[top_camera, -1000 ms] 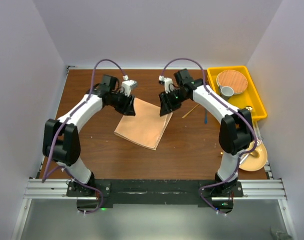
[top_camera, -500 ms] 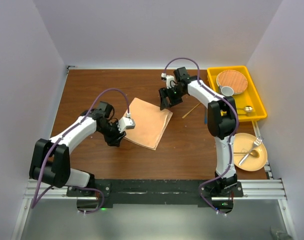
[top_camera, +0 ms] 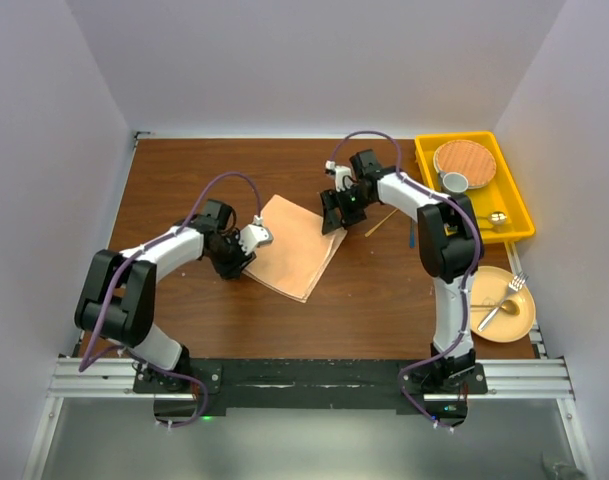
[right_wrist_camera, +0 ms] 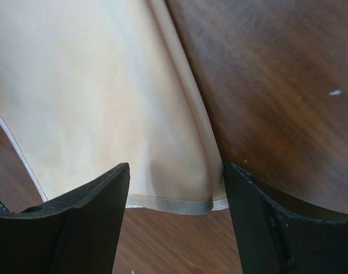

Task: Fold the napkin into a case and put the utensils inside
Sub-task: Rotate the square-folded napkin at the center of the board.

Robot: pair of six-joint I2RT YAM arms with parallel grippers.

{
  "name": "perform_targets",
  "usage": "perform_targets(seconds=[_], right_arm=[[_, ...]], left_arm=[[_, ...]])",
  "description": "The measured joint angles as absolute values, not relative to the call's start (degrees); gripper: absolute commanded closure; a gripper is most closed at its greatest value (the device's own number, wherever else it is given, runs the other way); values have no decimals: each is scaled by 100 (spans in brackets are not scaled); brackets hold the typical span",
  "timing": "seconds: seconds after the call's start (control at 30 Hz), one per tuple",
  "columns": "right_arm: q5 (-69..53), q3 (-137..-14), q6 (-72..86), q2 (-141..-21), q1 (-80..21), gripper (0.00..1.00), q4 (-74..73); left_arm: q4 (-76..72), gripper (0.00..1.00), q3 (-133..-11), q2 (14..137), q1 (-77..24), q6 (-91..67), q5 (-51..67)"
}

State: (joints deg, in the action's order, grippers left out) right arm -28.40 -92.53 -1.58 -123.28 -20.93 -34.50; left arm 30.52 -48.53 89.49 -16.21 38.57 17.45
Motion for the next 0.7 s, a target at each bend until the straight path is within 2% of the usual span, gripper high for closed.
perform_targets(seconds=[0.27, 0.43, 0.6, 0.7], right_arm=[[-3100, -7902, 287, -11493, -2132, 29, -3116], [-3299, -6978, 845, -10892, -2460, 25, -3033], [-3472, -6788, 1135, -10600, -2711, 22, -3122], [-3533, -6788, 1129, -10337, -2615, 25, -3260]], left_arm=[[2624, 60, -5387, 9513, -1286, 3570, 1660], [2432, 59, -5961, 10042, -1100, 3439, 1662], [2322, 58, -6320, 10315, -915, 3361, 1669], [2340, 58, -6357, 10315, -711, 3350, 1763]])
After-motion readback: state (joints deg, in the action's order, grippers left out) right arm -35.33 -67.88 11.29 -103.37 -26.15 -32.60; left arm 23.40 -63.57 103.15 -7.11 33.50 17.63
